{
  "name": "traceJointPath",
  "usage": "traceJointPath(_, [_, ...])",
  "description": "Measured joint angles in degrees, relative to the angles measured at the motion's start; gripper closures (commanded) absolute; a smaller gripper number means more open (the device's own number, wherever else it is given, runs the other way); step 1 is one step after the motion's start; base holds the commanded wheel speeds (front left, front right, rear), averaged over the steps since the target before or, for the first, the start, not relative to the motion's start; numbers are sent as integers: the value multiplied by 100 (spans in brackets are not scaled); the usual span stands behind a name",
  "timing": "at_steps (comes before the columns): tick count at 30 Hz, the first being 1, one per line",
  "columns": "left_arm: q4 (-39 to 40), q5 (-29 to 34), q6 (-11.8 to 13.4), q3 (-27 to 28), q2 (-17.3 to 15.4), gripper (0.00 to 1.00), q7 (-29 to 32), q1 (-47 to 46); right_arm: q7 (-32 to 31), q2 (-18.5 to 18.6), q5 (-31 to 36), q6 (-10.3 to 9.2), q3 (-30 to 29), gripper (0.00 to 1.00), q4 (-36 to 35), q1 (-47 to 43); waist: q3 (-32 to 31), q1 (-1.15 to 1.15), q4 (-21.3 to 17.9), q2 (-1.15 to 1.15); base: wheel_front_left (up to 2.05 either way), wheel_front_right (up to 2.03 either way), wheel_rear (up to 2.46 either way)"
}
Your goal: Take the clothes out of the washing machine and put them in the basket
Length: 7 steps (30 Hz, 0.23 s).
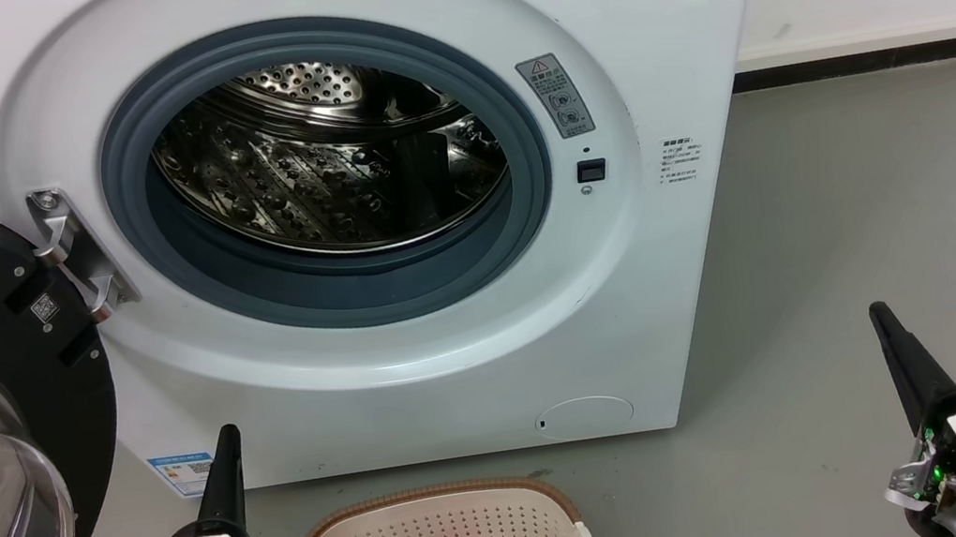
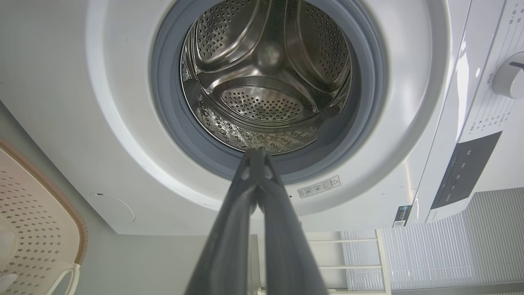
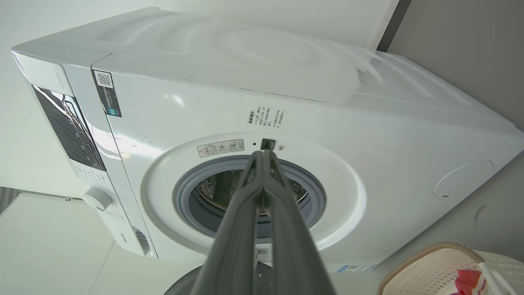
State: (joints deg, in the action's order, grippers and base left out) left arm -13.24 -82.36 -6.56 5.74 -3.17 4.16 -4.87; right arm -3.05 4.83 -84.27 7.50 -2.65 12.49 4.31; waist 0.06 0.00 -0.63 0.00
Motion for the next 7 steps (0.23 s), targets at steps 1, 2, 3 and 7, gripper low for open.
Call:
traceJointPath(1, [-2,-53,-1,2,2,100,5,-5,-3,0,-47,0,-8,100,5,9,1,0,3,0,0,0,0])
traceJointPath(2, [-7,-100,-2,5,3,100,22,-9,-5,0,-96,0,-14,100,11,18,1,0,6,0,0,0,0])
traceJointPath(3, [-7,-100,-2,5,3,100,22,-9,-5,0,-96,0,-14,100,11,18,1,0,6,0,0,0,0])
traceJointPath(7, [-21,-271,-10,16,10,100,67,-20,-34,-2,-276,0,-43,100,37,46,3,0,16,0,0,0,0])
